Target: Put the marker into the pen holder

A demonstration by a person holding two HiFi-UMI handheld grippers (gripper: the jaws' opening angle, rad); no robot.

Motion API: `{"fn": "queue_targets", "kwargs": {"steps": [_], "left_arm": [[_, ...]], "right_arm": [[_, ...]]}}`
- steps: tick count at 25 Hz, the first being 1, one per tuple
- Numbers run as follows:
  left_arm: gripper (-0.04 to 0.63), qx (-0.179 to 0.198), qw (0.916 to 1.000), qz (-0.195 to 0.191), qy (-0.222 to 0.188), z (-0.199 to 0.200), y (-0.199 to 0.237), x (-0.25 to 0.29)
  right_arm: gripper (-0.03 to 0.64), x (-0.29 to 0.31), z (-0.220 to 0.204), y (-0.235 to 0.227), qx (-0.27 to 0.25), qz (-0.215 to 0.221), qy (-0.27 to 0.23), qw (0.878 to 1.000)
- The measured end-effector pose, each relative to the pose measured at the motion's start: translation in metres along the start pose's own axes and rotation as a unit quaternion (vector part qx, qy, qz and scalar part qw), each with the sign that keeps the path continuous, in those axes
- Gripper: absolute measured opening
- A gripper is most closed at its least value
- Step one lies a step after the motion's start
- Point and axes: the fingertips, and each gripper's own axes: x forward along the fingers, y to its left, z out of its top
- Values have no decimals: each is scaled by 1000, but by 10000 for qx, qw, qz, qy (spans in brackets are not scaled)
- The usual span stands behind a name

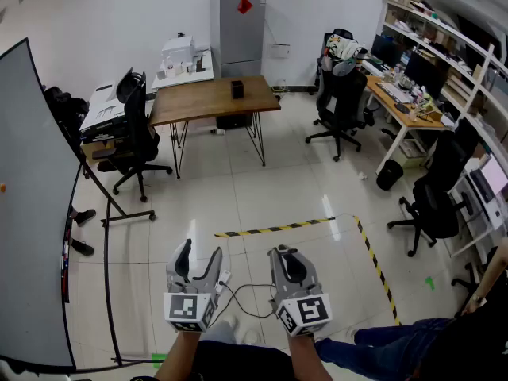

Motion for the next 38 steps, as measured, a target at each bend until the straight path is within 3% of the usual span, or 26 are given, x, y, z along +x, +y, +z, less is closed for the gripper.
{"fn": "queue_targets", "kwargs": {"steps": [7,12,19,26,33,38], "left_arm": [[287,85,9999,-51,-22,2,2,26],[287,-158,9997,-120,-127,-3,0,65],[287,122,9996,-155,-192,9,40,137],[286,132,9994,-186,-262,21,81,200],[278,-135,9991,-398,-93,3,98,250],[278,-227,9993,-282,15,0,125,293]], "right_arm": [[48,13,-11,-20,90,-119,86,9999],[48,39,-9,-41,-58,-131,125,9998],[48,120,5,-65,-300,-131,20,9995],[48,202,12,-69,-464,42,23,9989],[48,247,-11,-88,-432,-45,393,9983],[48,301,-11,-109,-435,27,498,9978]]}}
